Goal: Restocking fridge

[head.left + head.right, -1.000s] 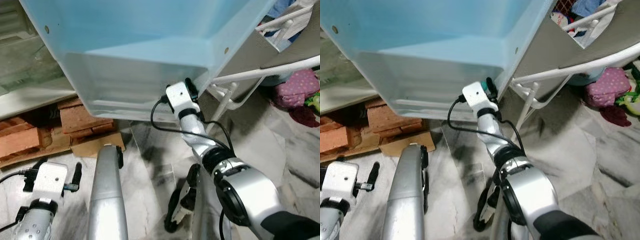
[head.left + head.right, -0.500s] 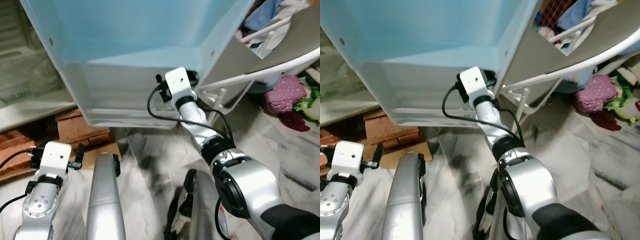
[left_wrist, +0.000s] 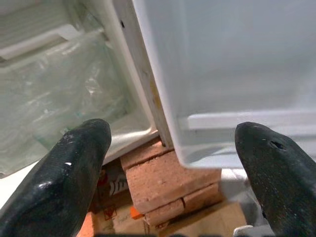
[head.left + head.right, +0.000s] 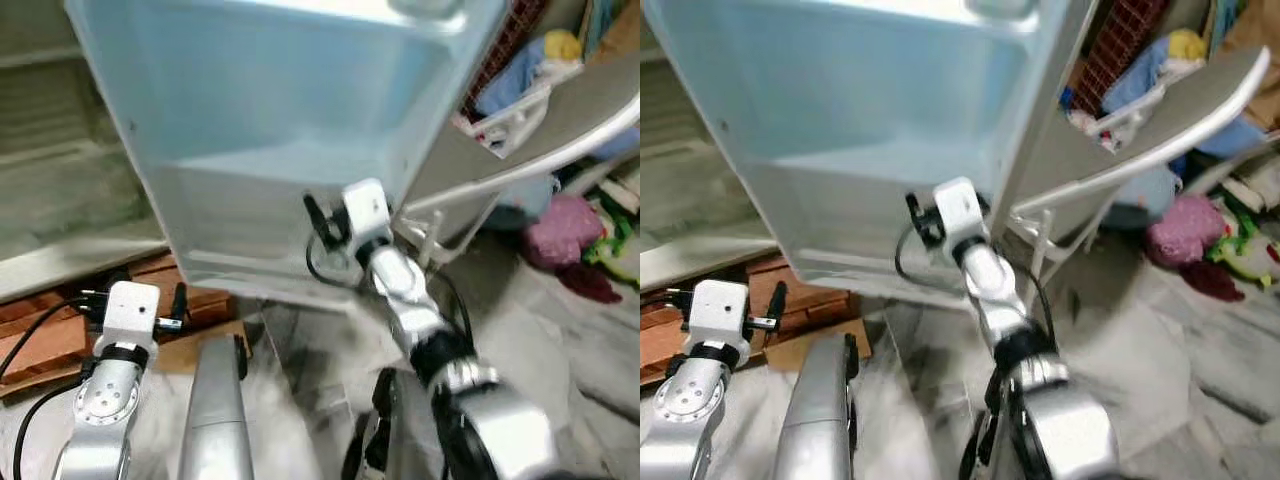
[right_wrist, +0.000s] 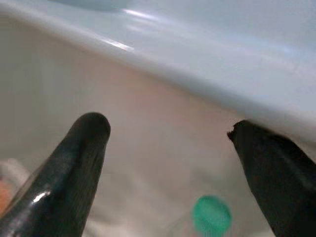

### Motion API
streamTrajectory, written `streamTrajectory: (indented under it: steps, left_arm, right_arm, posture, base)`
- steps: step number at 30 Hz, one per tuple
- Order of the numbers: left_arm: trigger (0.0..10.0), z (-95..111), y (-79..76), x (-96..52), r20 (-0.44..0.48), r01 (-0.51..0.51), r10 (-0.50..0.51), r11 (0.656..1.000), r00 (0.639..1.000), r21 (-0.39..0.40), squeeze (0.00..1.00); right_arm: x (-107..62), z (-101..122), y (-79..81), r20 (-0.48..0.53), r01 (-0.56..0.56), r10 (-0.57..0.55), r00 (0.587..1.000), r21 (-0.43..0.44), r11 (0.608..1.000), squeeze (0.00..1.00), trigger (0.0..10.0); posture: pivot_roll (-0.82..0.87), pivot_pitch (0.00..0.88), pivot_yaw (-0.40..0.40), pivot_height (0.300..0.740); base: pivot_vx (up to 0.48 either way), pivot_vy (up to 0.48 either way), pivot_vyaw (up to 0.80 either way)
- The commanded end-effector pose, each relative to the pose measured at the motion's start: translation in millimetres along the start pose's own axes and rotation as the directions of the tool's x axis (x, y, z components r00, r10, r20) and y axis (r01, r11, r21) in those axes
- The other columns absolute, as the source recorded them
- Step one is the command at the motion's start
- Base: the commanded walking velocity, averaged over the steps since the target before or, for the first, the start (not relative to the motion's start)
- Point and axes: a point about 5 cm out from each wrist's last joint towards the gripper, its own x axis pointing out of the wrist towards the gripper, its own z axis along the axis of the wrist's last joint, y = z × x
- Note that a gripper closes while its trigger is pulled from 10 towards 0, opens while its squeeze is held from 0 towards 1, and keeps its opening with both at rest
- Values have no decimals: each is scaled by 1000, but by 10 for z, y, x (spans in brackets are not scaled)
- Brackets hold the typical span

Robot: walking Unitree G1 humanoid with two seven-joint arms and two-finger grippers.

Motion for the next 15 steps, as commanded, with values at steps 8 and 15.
streamTrajectory:
  steps: [8, 15]
  left_arm:
    - [10000, 61, -23, 171, 27, 49, -49, 999, 998, 7, 0]
    - [10000, 64, -86, 208, 38, 88, -88, 996, 995, 3, 0]
  right_arm:
    - [-461, -64, -123, -48, -88, 101, 994, 211, 973, 0, 10000]
    - [-773, -28, -364, -91, -97, 111, 990, 148, 984, 0, 10000]
  posture:
    - [140, 0, -44, 561]
    - [124, 0, -37, 561]
  base:
    - [0, 0, 0]
    - [0, 0, 0]
